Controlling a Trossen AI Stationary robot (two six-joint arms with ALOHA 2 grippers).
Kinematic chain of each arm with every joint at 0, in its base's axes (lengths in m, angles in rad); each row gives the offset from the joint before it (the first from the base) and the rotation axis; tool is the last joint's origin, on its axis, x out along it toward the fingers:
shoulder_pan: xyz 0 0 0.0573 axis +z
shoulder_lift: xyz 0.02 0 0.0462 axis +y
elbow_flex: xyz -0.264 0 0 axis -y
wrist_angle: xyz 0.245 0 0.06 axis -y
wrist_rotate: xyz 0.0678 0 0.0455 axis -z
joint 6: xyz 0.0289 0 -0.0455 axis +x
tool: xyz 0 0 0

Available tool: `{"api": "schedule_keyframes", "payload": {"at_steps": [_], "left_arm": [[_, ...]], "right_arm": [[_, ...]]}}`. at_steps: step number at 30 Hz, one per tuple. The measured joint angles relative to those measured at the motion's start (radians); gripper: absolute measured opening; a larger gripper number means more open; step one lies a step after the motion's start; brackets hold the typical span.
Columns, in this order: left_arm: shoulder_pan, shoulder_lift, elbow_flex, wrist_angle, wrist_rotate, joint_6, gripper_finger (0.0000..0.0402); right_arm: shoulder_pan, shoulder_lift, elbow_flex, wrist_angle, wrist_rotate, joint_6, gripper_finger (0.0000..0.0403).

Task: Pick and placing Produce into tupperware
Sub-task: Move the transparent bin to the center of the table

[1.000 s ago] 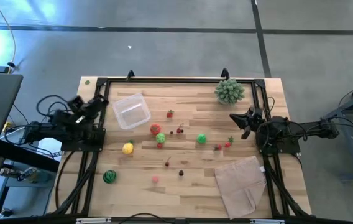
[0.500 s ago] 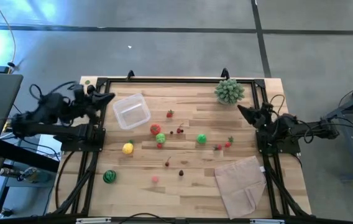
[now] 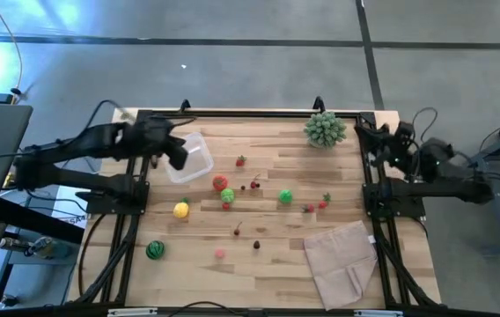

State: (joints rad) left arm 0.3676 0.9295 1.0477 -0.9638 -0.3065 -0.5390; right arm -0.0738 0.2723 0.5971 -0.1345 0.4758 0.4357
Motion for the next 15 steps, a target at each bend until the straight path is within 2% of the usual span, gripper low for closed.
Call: {"api": "schedule_keyframes", "payload": {"at_steps": [4, 6, 11, 15], "left_arm": [[0.145, 0.119, 0.000, -0.005, 0.162, 0.064, 0.0001], [0.196, 0.181, -0.001, -0.006, 0.209, 0.099, 0.0001], [0.250, 0.336, -0.001, -0.029, 0.250, 0.134, 0.0001], [0.247, 0.448, -0.001, -0.038, 0.282, 0.154, 0.0001]], "right_arm": [[-0.047, 0.188, 0.213, -0.290, -0.042, 0.068, 0.0007], [-0.071, 0.293, 0.303, -0.457, -0.079, 0.127, 0.0007], [-0.105, 0.538, 0.456, -0.817, -0.151, 0.217, 0.0007], [-0.105, 0.677, 0.483, -0.911, -0.220, 0.211, 0.0007]]}}
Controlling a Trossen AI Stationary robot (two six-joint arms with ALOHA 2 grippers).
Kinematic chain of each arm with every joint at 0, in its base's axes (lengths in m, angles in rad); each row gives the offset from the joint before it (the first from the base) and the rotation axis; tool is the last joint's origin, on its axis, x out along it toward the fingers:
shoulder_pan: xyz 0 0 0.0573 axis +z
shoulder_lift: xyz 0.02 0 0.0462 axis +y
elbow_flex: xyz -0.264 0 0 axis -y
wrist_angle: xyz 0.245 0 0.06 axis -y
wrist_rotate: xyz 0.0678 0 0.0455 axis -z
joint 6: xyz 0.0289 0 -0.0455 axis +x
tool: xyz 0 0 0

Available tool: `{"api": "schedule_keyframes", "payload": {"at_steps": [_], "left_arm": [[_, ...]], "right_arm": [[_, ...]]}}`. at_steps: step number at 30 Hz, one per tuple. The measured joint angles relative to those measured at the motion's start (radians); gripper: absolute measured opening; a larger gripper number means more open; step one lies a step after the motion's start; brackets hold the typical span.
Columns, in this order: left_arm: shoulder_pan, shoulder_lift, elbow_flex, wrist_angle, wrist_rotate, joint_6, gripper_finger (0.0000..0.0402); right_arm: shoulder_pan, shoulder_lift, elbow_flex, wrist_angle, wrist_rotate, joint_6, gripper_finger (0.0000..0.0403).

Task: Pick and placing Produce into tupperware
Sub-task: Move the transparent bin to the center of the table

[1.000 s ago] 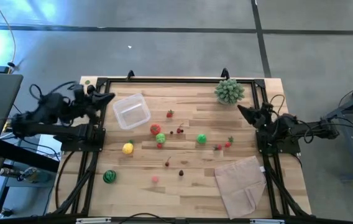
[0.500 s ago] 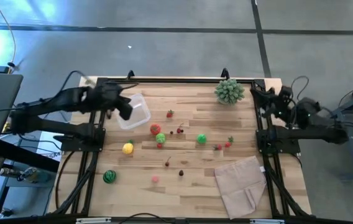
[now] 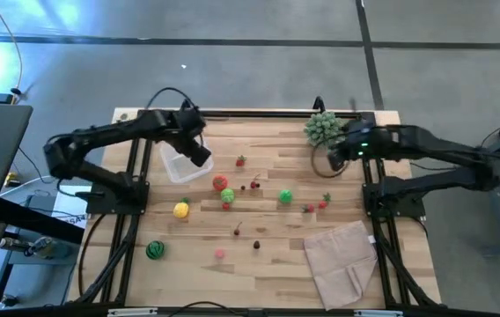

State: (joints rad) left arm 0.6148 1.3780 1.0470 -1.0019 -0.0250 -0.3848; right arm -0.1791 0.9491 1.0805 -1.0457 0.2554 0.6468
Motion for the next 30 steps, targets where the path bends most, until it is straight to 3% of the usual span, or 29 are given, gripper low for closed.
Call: {"api": "schedule_keyframes", "payload": {"at_steps": [4, 9, 30], "left_arm": [[0.000, 0.096, 0.000, 0.007, 0.046, 0.006, 0.0001], [0.000, 0.163, -0.001, 0.032, 0.044, 0.014, 0.0001], [-0.093, 0.306, -0.001, 0.337, 0.188, 0.023, 0.0001]], "right_arm": [[0.000, 0.081, -0.011, 0.001, -0.069, -0.029, 0.0007], [0.006, 0.124, -0.040, -0.013, -0.076, -0.018, 0.0007], [0.176, 0.130, -0.051, -0.149, -0.072, 0.086, 0.0007]]}}
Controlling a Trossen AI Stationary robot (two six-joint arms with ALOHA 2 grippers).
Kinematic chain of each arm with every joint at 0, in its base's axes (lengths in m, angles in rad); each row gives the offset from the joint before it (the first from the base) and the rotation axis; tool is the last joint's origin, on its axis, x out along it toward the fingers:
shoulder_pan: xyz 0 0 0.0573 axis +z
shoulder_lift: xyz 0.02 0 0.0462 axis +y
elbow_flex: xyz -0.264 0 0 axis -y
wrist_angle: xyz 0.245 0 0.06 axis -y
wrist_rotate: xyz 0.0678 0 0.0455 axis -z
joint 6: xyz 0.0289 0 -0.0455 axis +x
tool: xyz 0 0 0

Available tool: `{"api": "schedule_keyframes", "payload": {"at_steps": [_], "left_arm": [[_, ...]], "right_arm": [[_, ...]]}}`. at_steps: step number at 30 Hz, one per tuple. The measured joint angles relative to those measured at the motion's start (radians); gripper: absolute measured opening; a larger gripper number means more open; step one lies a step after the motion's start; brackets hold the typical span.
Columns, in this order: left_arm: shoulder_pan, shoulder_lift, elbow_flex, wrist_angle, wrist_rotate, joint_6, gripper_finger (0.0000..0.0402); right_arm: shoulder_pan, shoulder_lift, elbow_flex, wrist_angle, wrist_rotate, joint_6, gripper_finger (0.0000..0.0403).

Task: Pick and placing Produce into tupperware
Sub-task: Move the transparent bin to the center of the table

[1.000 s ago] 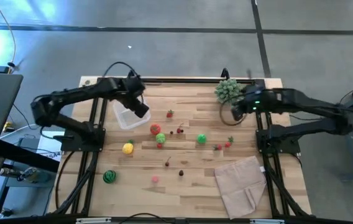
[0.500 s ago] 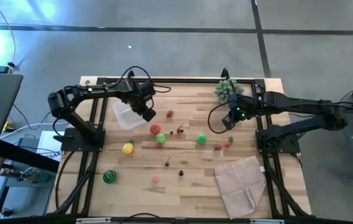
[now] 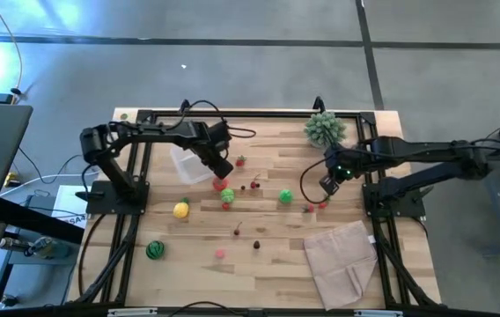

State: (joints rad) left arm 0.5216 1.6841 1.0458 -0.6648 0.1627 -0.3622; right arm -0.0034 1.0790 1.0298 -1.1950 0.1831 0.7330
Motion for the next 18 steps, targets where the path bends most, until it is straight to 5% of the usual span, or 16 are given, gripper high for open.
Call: {"api": "schedule_keyframes", "payload": {"at_steps": [18], "left_arm": [[-0.072, 0.066, 0.129, 0.149, 0.092, 0.104, 0.0001]], "right_arm": [[0.152, 0.000, -0.001, -0.012, 0.050, 0.106, 0.0007]]}}
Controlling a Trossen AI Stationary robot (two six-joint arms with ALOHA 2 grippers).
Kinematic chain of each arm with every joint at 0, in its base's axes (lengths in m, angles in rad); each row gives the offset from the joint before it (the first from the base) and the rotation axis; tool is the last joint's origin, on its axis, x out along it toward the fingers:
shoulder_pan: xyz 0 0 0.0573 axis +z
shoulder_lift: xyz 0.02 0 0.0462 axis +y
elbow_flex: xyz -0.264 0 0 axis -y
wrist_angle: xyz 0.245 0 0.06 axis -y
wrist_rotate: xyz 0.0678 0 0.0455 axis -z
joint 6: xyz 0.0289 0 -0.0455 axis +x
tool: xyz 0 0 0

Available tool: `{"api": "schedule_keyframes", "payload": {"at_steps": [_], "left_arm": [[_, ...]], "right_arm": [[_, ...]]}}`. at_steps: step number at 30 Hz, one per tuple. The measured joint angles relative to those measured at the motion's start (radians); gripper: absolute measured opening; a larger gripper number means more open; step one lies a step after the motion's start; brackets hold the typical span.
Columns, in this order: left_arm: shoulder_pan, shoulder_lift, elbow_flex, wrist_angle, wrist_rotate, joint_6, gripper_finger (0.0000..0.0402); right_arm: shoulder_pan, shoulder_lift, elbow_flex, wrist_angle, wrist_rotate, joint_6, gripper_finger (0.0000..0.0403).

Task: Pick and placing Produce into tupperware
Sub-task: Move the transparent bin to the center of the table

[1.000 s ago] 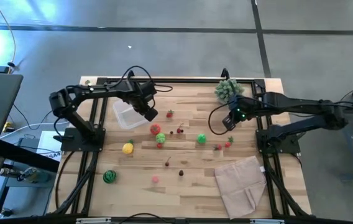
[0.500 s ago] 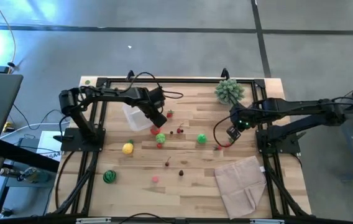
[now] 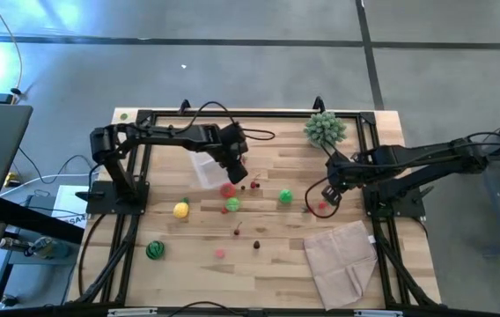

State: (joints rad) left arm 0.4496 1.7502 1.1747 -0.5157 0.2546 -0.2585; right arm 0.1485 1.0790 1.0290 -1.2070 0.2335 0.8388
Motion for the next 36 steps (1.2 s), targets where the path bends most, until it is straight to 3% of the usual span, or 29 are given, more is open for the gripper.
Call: {"api": "schedule_keyframes", "payload": {"at_steps": [12, 24, 36], "left_arm": [[0.002, 0.035, 0.055, -0.132, -0.060, 0.001, 0.0001], [0.035, 0.035, 0.055, -0.214, -0.271, 0.000, 0.0001], [0.170, 0.035, 0.055, -0.211, -0.275, 0.001, 0.0001]], "right_arm": [[0.012, 0.000, 0.000, 0.003, 0.001, 0.017, 0.0007], [0.012, 0.001, 0.000, 0.003, 0.025, 0.017, 0.0007], [0.012, 0.001, 0.000, 0.003, 0.025, 0.017, 0.0007]]}}
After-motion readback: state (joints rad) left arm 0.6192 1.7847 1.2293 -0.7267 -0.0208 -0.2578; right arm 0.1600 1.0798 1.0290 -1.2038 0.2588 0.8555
